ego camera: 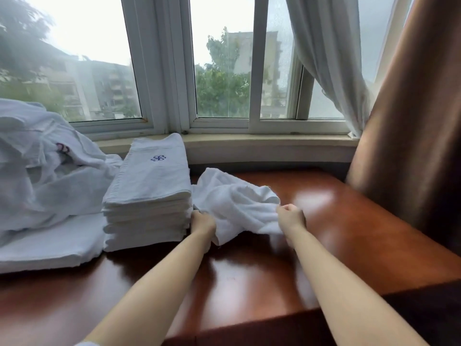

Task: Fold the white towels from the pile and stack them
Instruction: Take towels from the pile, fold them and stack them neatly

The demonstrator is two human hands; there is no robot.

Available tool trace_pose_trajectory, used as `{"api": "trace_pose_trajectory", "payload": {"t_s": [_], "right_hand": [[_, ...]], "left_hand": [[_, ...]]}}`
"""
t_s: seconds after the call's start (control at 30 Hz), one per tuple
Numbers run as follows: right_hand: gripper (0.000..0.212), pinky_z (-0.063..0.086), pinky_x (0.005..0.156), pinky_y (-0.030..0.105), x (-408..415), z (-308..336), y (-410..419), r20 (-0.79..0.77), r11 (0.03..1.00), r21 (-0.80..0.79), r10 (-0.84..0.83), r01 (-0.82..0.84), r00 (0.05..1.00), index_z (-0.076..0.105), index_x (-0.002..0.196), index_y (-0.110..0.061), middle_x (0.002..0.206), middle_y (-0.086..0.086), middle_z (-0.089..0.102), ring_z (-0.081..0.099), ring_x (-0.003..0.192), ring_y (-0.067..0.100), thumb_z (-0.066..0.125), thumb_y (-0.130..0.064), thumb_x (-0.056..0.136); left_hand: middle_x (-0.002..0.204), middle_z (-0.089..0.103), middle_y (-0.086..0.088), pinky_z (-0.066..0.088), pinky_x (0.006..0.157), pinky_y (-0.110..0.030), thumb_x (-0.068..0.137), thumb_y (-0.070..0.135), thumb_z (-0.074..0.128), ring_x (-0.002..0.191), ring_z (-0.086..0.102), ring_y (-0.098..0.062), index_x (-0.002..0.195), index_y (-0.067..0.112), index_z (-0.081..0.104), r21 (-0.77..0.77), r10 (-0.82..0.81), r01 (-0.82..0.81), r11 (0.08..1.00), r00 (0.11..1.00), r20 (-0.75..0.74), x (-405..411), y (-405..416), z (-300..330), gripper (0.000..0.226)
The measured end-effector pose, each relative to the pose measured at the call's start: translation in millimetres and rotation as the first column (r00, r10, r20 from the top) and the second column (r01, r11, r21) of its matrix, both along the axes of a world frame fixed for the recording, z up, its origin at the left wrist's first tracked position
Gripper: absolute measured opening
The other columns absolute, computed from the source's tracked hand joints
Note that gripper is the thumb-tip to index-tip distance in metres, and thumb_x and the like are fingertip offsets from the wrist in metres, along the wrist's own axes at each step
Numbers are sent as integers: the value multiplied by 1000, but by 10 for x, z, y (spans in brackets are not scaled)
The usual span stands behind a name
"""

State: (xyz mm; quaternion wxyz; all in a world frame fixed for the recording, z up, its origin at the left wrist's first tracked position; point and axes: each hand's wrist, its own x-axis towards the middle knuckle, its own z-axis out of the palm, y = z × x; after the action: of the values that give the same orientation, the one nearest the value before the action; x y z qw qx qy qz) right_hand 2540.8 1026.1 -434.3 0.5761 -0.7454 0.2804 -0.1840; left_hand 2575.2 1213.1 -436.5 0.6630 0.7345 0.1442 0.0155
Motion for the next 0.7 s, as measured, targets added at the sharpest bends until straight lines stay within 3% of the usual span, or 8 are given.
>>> {"api": "trace_pose_trajectory", "payload": {"t_s": [0.13, 0.23, 0.3, 0.4, 0.47, 0.53, 0.6, 0.7], "right_hand": [[32, 42, 85, 37, -265, 199, -62, 95, 884, 115, -464, 453, 881, 56, 113, 3, 120, 27, 59, 56, 109, 40, 40, -21, 99], [33, 41, 91, 43, -457, 215, -141, -1, 842, -17, -539, 539, 842, 39, 129, 0, 127, 27, 55, 54, 114, 43, 33, -14, 100], [36, 42, 93, 42, -570, 177, -168, -136, 898, -239, -408, 370, 903, 38, 134, -6, 130, 20, 55, 55, 116, 39, 33, -12, 99], [49, 39, 100, 39, -723, 99, -72, -442, 917, -396, -137, -56, 886, 38, 139, -8, 144, 17, 37, 44, 128, 35, 51, -17, 92], [60, 32, 107, 40, -791, 24, 86, -531, 903, -392, -67, -176, 844, 35, 142, -14, 150, 18, 20, 30, 134, 36, 57, -21, 87], [57, 23, 112, 44, -846, -42, 251, -481, 841, -506, -92, -190, 872, 37, 139, -26, 156, 11, 0, 15, 139, 37, 55, -24, 85], [53, 17, 114, 46, -881, -90, 350, -442, 705, -642, -18, -302, 897, 40, 138, -30, 159, 6, -6, 4, 144, 34, 51, -24, 86], [43, 34, 105, 39, -966, -93, 418, -586, 416, -701, 127, -580, 800, 50, 132, -30, 145, 4, 43, 38, 133, 28, 42, -28, 90]], "left_hand": [[140, 47, -17, 41, 96, -34, 103, 9, 33, 123, 49, -34, 143, 6, 38, -56, 11, -9, 998, 1000, 29, -257, 44, 74, 41], [134, 55, -18, 50, 85, -35, 101, 14, 44, 123, 54, -32, 136, -1, 47, 84, -198, 212, 974, 968, -152, -426, 207, 179, 38], [122, 63, -12, 53, 81, -31, 94, 39, 58, 116, 60, -26, 128, 3, 54, 78, -407, 480, 874, 810, -423, -583, 368, 276, 49], [98, 66, -4, 53, 74, -29, 84, 50, 67, 85, 65, -19, 102, 11, 59, 293, -386, 654, 698, 688, -615, -720, 539, 328, 43], [105, 63, -4, 52, 72, -28, 93, 32, 60, 91, 63, -21, 115, 13, 55, 548, -304, 676, 493, 724, -619, -804, 566, 351, 29], [129, 58, -12, 50, 84, -30, 92, 15, 60, 115, 59, -26, 133, 5, 48, 755, -260, 557, 346, 830, -494, -842, 584, 313, 44], [127, 57, -16, 52, 80, -37, 80, 1, 67, 114, 58, -32, 134, 4, 46, 807, -237, 412, 424, 910, -340, -826, 639, 211, 58], [130, 48, -12, 50, 78, -39, 81, -2, 54, 117, 52, -33, 138, 16, 39, 854, -228, 278, 439, 954, -193, -942, 668, 115, 62]]}}
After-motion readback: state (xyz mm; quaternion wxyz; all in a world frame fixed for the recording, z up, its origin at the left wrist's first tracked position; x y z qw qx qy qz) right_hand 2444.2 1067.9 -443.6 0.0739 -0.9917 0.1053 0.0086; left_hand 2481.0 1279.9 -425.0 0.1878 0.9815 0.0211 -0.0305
